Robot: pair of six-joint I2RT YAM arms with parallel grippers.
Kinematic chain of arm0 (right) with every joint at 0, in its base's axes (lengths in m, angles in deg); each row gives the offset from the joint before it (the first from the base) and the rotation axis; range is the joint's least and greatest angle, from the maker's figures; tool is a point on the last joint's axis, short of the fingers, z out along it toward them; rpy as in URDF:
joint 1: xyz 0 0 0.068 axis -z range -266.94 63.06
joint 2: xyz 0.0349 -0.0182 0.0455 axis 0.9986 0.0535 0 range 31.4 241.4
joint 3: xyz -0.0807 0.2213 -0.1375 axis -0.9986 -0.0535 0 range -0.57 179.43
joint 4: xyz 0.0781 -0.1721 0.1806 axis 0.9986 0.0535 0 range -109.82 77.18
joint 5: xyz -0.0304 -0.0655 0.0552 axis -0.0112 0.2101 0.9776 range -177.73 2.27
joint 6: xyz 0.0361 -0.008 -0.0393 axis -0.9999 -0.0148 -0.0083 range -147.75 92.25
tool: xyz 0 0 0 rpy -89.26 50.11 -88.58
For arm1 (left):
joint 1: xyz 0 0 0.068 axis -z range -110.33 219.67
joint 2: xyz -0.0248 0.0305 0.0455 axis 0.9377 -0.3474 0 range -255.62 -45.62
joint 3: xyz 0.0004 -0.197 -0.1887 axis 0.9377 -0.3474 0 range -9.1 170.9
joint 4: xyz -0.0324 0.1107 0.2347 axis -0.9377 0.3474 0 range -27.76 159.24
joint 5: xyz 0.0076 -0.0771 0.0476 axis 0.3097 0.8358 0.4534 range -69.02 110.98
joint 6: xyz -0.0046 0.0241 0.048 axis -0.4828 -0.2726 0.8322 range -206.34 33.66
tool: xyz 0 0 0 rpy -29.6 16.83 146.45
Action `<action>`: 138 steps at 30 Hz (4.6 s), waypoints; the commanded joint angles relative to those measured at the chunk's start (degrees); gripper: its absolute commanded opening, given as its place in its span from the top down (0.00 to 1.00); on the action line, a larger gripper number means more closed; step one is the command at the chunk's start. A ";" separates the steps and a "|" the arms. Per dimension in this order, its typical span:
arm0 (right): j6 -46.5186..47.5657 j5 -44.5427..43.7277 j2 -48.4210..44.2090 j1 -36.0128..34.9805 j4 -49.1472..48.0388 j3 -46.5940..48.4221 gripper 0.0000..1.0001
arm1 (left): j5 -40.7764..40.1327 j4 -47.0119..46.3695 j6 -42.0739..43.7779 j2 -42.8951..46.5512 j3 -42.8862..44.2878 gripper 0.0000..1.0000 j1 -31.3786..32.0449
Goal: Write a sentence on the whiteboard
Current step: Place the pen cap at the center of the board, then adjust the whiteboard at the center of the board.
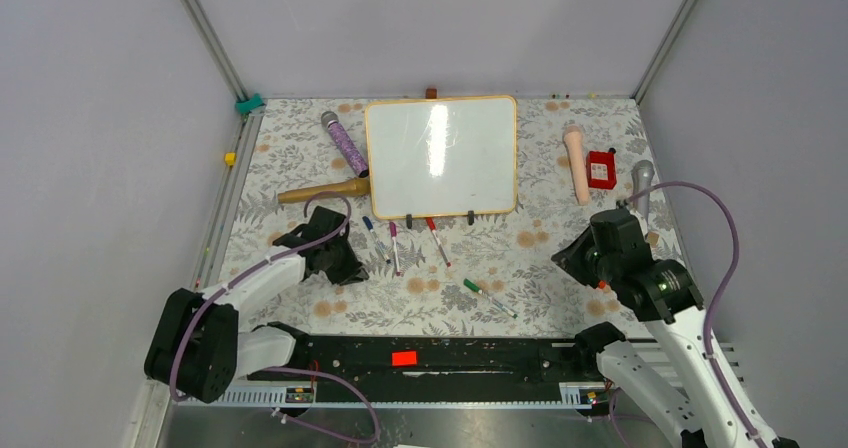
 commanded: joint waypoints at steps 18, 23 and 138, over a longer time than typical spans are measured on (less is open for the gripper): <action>5.26 -4.95 5.38 0.14 9.41 5.53 1.00 | -7.27 -1.56 3.50 -8.89 5.46 1.00 0.14; 8.32 -2.13 11.86 0.09 8.18 9.36 1.00 | -10.42 0.42 4.14 -9.48 5.80 1.00 0.13; 27.85 -1.20 67.59 -15.80 -12.82 74.18 1.00 | 58.41 -88.93 -7.06 -50.94 41.23 0.40 -22.66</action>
